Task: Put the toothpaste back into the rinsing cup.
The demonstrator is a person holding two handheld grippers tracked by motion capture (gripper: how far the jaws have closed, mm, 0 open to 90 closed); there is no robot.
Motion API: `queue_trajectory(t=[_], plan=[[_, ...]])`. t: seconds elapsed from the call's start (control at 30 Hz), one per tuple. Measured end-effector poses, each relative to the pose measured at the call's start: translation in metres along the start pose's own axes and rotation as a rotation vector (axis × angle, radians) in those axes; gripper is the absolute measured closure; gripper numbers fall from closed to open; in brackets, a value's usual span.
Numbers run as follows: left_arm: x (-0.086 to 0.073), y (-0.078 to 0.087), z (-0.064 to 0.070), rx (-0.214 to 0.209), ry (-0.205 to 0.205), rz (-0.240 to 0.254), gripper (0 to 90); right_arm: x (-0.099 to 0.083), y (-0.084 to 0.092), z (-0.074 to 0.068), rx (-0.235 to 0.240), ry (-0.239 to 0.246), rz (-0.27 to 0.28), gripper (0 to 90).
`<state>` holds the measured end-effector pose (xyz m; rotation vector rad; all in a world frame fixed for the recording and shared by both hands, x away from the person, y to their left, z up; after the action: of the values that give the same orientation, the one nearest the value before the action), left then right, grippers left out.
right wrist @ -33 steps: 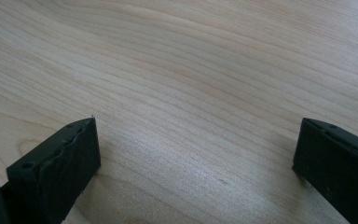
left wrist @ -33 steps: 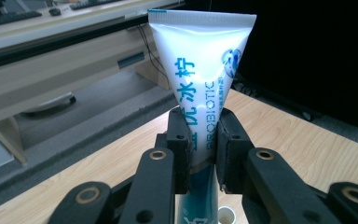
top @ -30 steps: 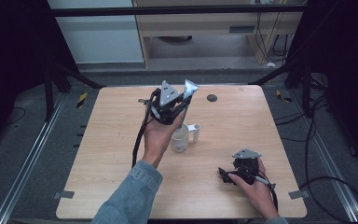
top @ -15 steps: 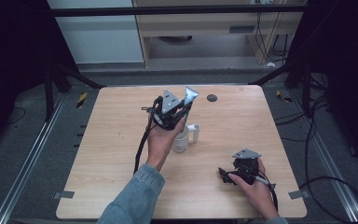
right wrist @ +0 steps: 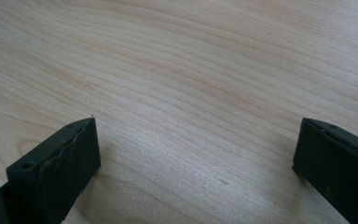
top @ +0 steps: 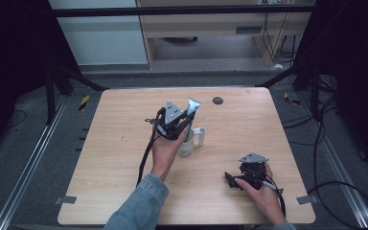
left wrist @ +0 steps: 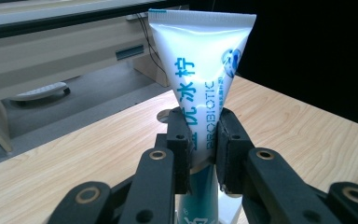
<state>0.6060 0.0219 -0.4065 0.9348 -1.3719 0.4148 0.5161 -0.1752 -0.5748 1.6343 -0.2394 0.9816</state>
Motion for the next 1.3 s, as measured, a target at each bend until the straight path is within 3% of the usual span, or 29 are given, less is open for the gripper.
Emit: queue_trajectory(t=[0.2, 0.43, 1.3], plan=[[-0.007, -0.002, -0.001, 0.001, 0.001, -0.011, 77.5, 0.0, 0.0, 0.0, 0.0, -0.001, 0.0, 0.6], [-0.013, -0.005, -0.005, -0.003, 0.03, -0.018, 77.4, 0.0, 0.0, 0.0, -0.001, 0.0, 0.0, 0.6], [-0.028, -0.013, -0.002, -0.018, 0.025, -0.039, 77.3, 0.0, 0.0, 0.0, 0.001, -0.003, -0.001, 0.6]])
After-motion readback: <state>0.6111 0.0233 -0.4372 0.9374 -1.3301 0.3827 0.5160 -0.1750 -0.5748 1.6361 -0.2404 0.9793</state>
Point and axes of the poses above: each handheld gripper's, and its own axes: y roughly backward along the jaws, x roughly out of its top, z roughly to its right, the point moved 9 cm from there along -y, roughly forward along the jaws, and after that the axes turned 2 degrees about -z, right-handed, at the moved point
